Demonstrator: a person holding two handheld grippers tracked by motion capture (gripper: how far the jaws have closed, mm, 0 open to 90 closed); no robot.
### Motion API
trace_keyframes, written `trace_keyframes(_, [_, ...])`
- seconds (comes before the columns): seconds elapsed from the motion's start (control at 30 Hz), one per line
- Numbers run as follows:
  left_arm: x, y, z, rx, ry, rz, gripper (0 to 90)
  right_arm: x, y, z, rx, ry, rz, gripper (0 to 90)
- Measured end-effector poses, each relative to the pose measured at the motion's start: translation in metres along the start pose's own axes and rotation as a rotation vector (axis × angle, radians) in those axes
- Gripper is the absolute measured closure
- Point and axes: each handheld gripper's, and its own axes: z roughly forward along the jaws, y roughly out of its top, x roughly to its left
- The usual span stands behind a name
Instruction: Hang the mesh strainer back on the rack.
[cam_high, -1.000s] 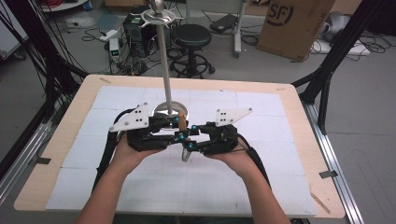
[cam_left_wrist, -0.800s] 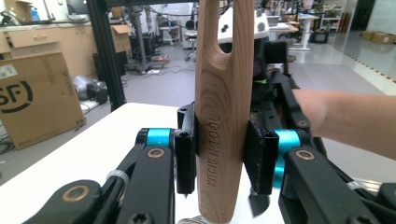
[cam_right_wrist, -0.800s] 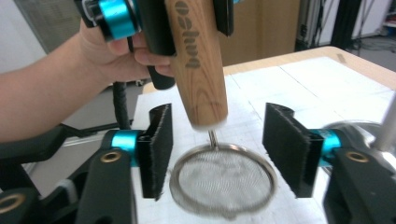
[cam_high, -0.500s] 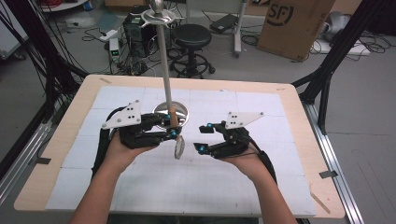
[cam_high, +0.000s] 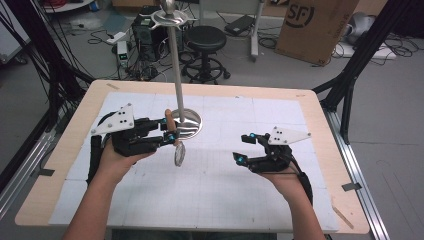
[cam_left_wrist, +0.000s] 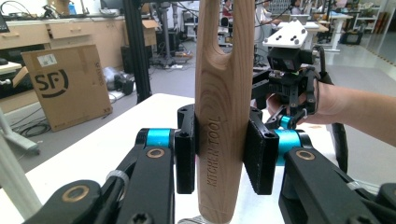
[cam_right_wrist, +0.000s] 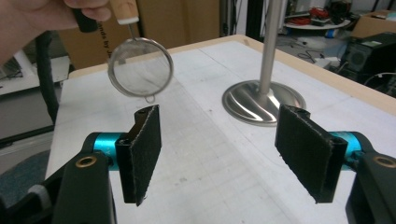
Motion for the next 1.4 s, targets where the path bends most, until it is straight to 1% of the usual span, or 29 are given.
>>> trace_keyframes(0.07, [0.000,0.000,-0.001,0.006,0.004,0.004,68.6,-0.001,-0.004,-0.002,0.009,-0.015,0.001,30.5])
trace_keyframes(0.17, [0.001,-0.001,-0.005,0.000,0.011,0.000,68.5,0.000,-0.012,-0.005,0.015,-0.036,0.001,30.3])
trace_keyframes(0.23, [0.002,-0.001,-0.007,0.001,0.014,-0.003,68.5,-0.001,-0.017,-0.007,0.010,-0.044,0.005,30.2])
trace_keyframes(0.33, [0.002,-0.001,-0.011,-0.003,0.021,-0.003,68.5,-0.002,-0.026,-0.012,-0.004,-0.065,0.023,29.0])
trace_keyframes(0.37, [0.002,0.000,-0.013,-0.001,0.021,-0.003,68.6,-0.002,-0.029,-0.014,-0.013,-0.073,0.020,29.0])
trace_keyframes(0.4, [0.002,0.000,-0.014,-0.003,0.022,0.001,68.5,-0.002,-0.033,-0.016,-0.020,-0.077,0.026,29.0])
trace_keyframes(0.47, [0.002,0.000,-0.017,-0.005,0.024,0.004,68.5,-0.006,-0.036,-0.018,-0.013,-0.080,0.046,28.6])
trace_keyframes(0.5, [0.002,0.000,-0.020,-0.007,0.026,0.005,68.5,-0.007,-0.037,-0.019,-0.007,-0.090,0.054,27.1])
trace_keyframes(0.53, [0.002,0.000,-0.022,-0.011,0.029,0.005,68.5,-0.009,-0.038,-0.019,-0.014,-0.103,0.057,26.1])
trace_keyframes(0.57, [0.003,0.000,-0.025,-0.016,0.032,0.005,68.5,-0.009,-0.038,-0.019,-0.015,-0.108,0.066,26.0])
trace_keyframes(0.73, [0.007,0.003,-0.036,-0.037,0.060,-0.004,68.5,-0.010,-0.042,-0.016,0.013,-0.111,0.066,24.8])
trace_keyframes(0.87, [0.011,0.009,-0.044,-0.047,0.078,-0.003,68.5,-0.010,-0.043,-0.017,0.007,-0.112,0.073,24.2])
trace_keyframes(0.97, [0.015,0.013,-0.046,-0.053,0.100,-0.009,68.5,-0.009,-0.043,-0.018,0.002,-0.109,0.080,24.2])
trace_keyframes(1.13, [0.021,0.020,-0.046,-0.039,0.123,-0.009,68.5,-0.009,-0.043,-0.016,0.004,-0.105,0.071,24.2])
trace_keyframes(1.2, [0.024,0.024,-0.045,-0.038,0.132,-0.011,68.5,-0.009,-0.043,-0.016,0.004,-0.104,0.078,24.2])
trace_keyframes(1.3, [0.029,0.031,-0.045,-0.038,0.143,-0.015,68.5,-0.010,-0.042,-0.016,0.001,-0.102,0.074,24.2])
trace_keyframes(1.4, [0.035,0.040,-0.044,-0.023,0.157,-0.010,68.5,-0.010,-0.042,-0.016,-0.001,-0.099,0.076,24.2])
